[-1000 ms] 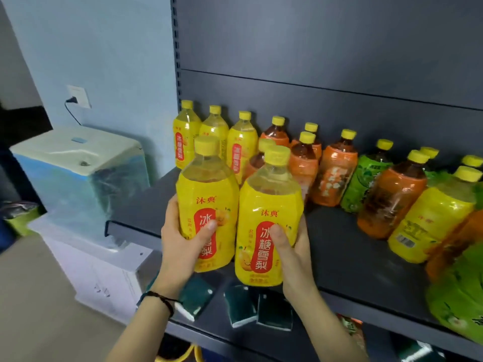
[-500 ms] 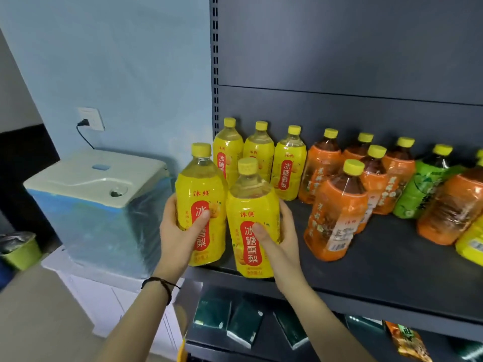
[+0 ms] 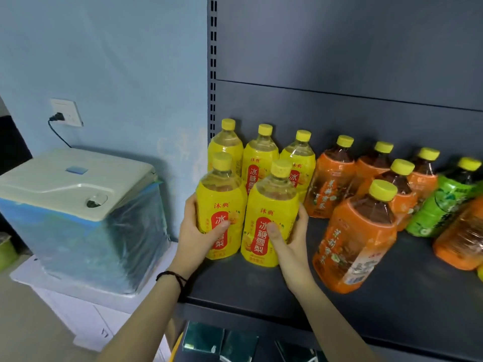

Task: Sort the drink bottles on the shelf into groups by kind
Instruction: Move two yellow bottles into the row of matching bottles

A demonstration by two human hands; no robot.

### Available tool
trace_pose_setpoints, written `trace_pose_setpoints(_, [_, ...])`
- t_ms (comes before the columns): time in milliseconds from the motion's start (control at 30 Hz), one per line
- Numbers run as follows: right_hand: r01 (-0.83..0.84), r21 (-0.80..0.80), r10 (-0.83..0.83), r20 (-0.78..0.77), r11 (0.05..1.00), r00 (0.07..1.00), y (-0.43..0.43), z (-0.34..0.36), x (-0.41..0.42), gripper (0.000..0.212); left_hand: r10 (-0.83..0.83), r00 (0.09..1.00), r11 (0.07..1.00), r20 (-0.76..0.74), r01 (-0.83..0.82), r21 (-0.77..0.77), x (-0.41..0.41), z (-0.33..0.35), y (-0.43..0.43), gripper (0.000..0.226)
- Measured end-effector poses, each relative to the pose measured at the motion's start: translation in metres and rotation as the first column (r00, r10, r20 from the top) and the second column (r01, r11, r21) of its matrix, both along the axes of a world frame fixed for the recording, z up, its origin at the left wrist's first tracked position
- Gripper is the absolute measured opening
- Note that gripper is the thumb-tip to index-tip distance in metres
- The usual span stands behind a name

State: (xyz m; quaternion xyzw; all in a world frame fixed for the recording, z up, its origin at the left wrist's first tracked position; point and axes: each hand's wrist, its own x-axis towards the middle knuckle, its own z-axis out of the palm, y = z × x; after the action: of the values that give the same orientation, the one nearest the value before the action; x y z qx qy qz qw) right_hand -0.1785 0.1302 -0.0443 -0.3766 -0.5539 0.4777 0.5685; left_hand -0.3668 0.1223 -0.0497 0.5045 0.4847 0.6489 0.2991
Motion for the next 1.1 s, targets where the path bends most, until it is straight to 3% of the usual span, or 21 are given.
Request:
trace_pose_setpoints(133, [-0.002, -0.006, 0.002, 0.027, 1.0, 1.0, 0.014, -0.003, -0.002, 0.108, -0.092, 0.995, 0.996, -0.043, 0.092, 0.013, -0.018, 0.0, 0.013, 0.092])
trace_pose_setpoints(333, [0.017, -0.053, -0.012, 0.097, 0.998, 0.995, 0.041, 0.001, -0.01, 0.109, -0.085, 0.992, 0.996, -0.095, 0.087, 0.011, -0.037, -0.001, 0.034, 0.075])
trace_pose_setpoints(533, [0.071, -0.085, -0.058, 0.14, 0.994, 0.988, 0.065, 0.008, -0.024, 0.091, -0.205, 0.963, 0.979, -0.176, 0.199, -0.051, -0.041, -0.012, 0.051, 0.103])
trace_pose_setpoints(867, [0.198, -0.04, -0.174, 0.333, 0.979, 0.927, 0.082, 0.012, -0.032, 0.09, -0.018, 0.969, 0.999, -0.247, 0.027, 0.033, -0.032, -0.006, 0.092, 0.102])
trace_pose_setpoints(1100, [0.232, -0.038, -0.217, 0.235, 0.972, 0.947, 0.078, 0.008, -0.039, 0.09, -0.044, 0.961, 0.998, -0.272, 0.052, 0.021, -0.035, -0.007, 0.095, 0.105])
